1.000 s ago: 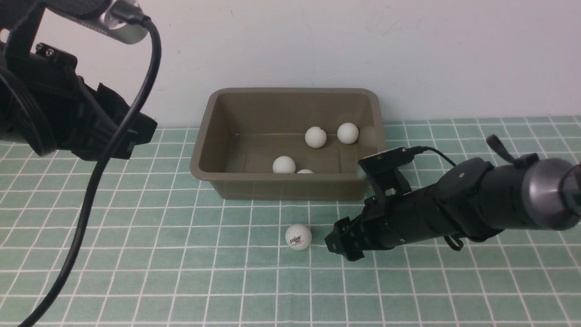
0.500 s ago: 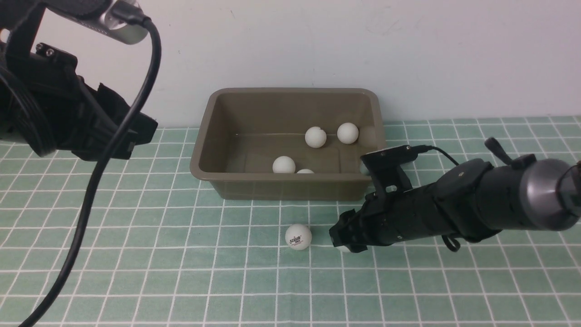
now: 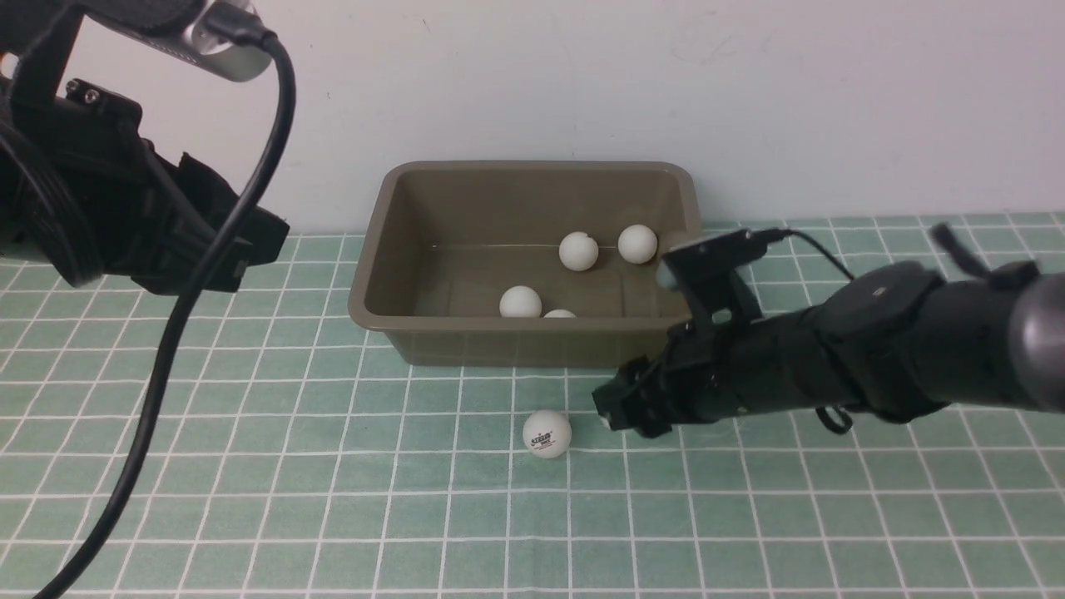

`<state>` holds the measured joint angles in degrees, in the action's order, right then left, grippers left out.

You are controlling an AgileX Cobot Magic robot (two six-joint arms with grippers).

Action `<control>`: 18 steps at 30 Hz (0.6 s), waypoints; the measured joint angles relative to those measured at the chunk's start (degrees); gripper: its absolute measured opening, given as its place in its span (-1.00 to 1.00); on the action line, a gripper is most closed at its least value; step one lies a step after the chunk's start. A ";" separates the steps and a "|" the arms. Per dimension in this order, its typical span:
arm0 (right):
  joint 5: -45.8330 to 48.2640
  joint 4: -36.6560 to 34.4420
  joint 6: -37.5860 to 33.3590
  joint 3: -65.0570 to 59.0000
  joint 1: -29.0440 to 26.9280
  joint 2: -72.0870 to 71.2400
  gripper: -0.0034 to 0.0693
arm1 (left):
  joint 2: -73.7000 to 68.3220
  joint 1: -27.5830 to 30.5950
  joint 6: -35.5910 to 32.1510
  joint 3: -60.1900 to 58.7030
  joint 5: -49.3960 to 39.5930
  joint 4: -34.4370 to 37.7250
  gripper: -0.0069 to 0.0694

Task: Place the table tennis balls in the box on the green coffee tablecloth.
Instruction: 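Release the ping pong ball into the bin and lift the gripper away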

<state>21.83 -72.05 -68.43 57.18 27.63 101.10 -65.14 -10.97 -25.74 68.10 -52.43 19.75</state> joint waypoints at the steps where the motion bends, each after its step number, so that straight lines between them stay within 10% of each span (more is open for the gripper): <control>1: 0.30 0.00 0.00 0.00 0.00 -0.90 0.03 | 0.00 0.00 0.00 0.00 0.00 0.00 -0.12; 18: -2.40 -0.16 -6.02 17.36 -7.00 6.74 0.03 | 0.00 0.00 0.00 0.00 -2.42 0.00 -0.12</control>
<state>19.43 -72.22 -74.45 74.54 20.63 107.84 -65.14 -10.97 -25.74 68.10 -54.86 19.75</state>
